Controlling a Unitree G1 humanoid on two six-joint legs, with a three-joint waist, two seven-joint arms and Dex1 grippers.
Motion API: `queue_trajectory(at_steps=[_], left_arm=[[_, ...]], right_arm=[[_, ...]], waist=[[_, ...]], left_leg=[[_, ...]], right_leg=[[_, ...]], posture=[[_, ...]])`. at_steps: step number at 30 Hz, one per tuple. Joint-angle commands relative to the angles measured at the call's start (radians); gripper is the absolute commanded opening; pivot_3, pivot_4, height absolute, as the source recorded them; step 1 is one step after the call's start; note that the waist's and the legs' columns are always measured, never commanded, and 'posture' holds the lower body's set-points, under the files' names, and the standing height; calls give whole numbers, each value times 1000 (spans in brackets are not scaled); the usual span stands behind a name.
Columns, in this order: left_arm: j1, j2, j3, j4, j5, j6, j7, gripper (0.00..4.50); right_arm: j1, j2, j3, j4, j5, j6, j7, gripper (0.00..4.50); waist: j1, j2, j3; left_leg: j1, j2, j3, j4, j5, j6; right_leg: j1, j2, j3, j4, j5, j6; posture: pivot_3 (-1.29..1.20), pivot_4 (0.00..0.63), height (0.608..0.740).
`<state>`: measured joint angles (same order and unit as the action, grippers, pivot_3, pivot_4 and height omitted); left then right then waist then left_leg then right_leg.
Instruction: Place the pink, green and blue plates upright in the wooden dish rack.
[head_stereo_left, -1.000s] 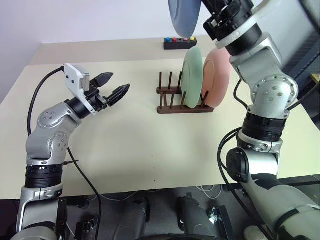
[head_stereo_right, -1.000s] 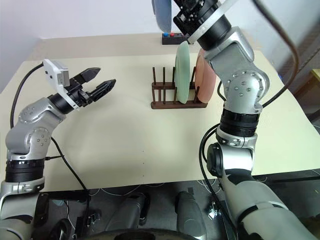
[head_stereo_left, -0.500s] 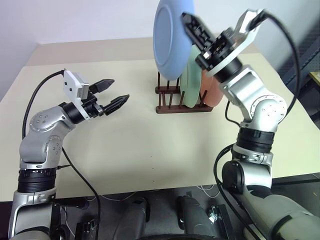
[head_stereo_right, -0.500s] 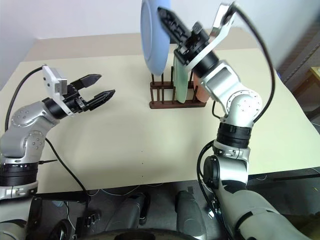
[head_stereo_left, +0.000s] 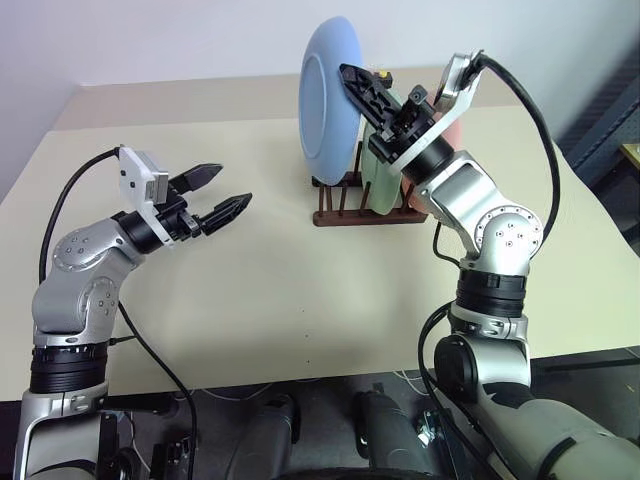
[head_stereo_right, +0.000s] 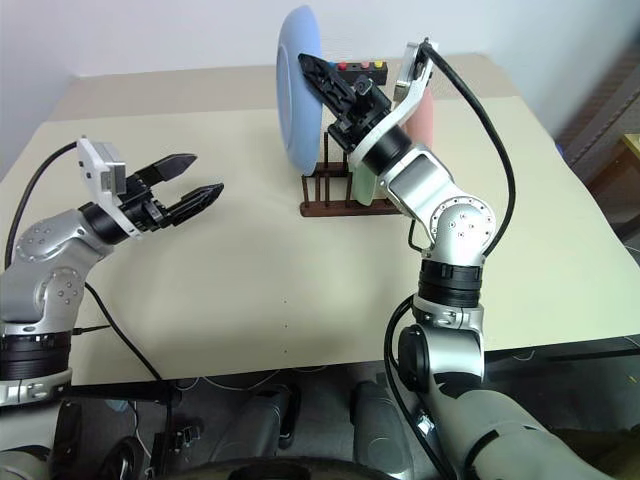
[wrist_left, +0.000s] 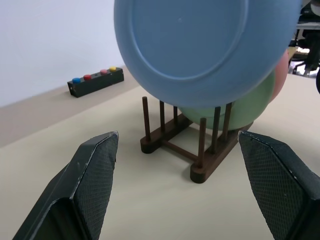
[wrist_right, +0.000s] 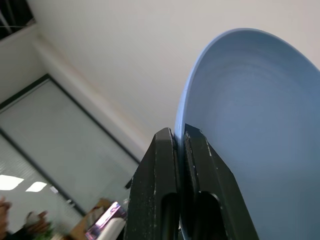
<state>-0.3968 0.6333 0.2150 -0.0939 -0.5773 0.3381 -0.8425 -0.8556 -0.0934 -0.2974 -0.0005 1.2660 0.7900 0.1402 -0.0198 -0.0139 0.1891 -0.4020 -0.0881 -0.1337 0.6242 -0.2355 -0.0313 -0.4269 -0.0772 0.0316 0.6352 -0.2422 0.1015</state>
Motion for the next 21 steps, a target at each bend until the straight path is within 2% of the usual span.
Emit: queue_trajectory(at_steps=[1,21], left_arm=[[-2,2,25,-37,-8,-11,5,3908],[1,-24,31,-10,0,-22,24,3908]], right_arm=[[-10,-1,-9,-30,-14,-38,6,0],[65,8,13,-14,-98,-64,16,0]], waist=[[0,0,0],[-1,0,0]], left_leg=[[0,0,0,0,0,0],[0,0,0,2,0,0]], right_leg=[[0,0,0,0,0,0],[0,0,0,1,0,0]], posture=[[0,150,740],[0,150,740]])
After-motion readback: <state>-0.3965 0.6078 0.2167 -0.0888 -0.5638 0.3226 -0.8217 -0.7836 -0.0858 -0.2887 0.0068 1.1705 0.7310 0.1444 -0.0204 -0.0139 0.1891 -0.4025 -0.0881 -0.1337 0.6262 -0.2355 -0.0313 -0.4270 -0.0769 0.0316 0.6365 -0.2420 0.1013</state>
